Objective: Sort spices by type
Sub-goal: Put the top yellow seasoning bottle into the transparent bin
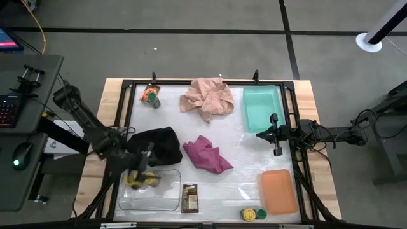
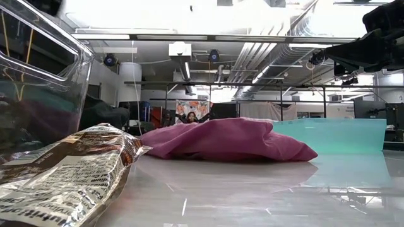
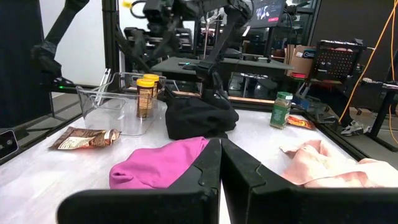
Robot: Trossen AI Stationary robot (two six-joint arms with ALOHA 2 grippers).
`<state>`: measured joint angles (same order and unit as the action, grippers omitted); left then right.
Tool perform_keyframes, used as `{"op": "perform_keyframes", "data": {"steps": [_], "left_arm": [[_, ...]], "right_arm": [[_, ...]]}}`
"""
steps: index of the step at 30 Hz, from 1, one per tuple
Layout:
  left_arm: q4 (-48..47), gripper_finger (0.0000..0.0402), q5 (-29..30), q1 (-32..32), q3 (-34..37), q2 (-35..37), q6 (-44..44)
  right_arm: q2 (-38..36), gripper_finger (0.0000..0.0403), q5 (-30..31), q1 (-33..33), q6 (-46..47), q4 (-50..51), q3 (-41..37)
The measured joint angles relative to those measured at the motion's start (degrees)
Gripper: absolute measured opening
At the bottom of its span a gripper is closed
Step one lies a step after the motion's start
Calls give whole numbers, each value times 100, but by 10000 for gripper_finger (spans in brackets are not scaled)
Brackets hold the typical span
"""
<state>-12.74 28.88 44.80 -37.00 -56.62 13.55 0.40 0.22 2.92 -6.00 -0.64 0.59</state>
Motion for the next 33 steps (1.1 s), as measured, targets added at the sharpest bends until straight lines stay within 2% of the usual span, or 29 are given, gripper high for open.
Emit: {"op": "perform_keyframes", "data": {"steps": [2,5,6,12,16,19,26,29,33], "left_arm": [[-173,157,-668,-567,-164,-134,-238],[-506,39,-1612,-1239,-586,-512,-521],[-722,21,-1880,-1394,-764,-679,-516],[-2326,2,-3051,-1722,-2006,-1945,131],[-3359,1,-3482,-1722,-2681,-2735,836],[-3763,0,-3742,-1686,-2919,-3144,1187],[-4292,0,-3816,-1428,-2937,-3658,1636],[-4505,0,-3589,-1294,-2937,-3729,1727],[-4522,0,-3598,-1207,-2937,-3727,1961]], "right_arm": [[0,1,1,0,-2,0,-1],[0,1,-1,-2,-2,0,-1],[0,1,1,0,-1,0,-1],[0,1,0,-1,-2,0,-1],[0,1,-1,0,0,0,-1],[0,1,1,-1,-1,0,-1],[0,1,1,0,0,0,-1],[0,1,-1,0,0,0,-1],[0,1,1,-2,-1,-1,-1]]}}
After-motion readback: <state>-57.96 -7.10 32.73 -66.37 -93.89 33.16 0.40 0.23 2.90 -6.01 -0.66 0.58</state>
